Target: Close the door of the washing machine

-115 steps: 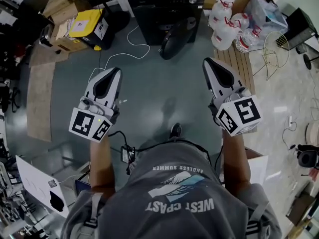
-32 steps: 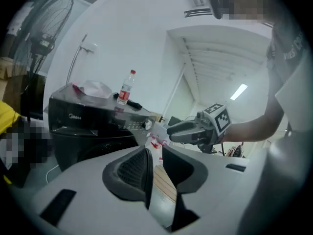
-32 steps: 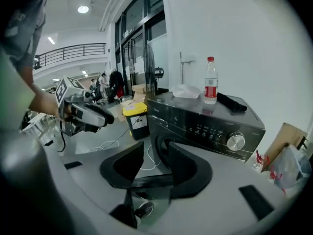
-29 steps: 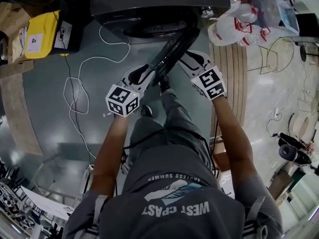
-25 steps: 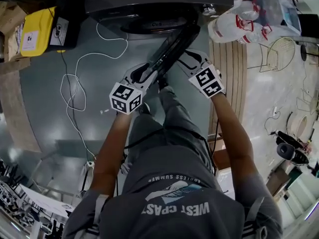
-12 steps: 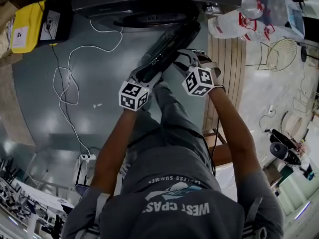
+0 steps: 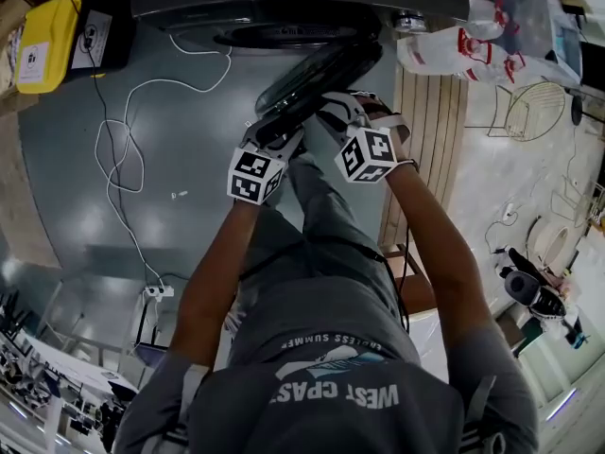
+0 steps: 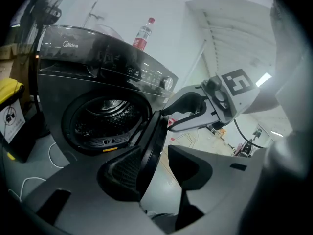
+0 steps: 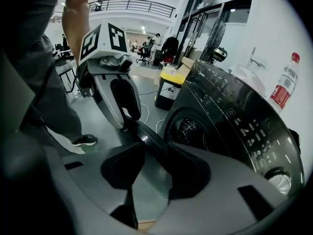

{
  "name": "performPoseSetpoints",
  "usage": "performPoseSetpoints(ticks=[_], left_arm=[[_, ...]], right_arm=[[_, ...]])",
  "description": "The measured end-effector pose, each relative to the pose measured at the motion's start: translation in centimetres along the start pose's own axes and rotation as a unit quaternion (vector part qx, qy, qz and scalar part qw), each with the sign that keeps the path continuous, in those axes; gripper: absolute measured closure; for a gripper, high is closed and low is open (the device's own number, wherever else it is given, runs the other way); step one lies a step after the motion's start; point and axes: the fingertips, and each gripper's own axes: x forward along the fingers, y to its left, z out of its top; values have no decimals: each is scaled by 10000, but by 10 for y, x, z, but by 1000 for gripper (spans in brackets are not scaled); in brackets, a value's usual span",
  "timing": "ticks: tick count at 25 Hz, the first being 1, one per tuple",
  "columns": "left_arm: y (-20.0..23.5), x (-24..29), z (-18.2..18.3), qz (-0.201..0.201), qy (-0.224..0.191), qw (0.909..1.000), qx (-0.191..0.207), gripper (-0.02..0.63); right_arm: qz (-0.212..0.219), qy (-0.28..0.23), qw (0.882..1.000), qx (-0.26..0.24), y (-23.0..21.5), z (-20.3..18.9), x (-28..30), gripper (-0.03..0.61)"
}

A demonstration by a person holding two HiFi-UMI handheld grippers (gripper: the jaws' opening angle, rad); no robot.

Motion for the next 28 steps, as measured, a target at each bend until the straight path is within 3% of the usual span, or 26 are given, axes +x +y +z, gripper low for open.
performPoseSetpoints(ticks=[17,28], left_arm=[[78,8,56,755,-273,9963,292,428],[105,-1,79,966,-522,9939,142,433]], right_arm=[[-140,-188,9996,129,-56,29,37,442],[-399,-188,9989,174,-95,40,59,454]])
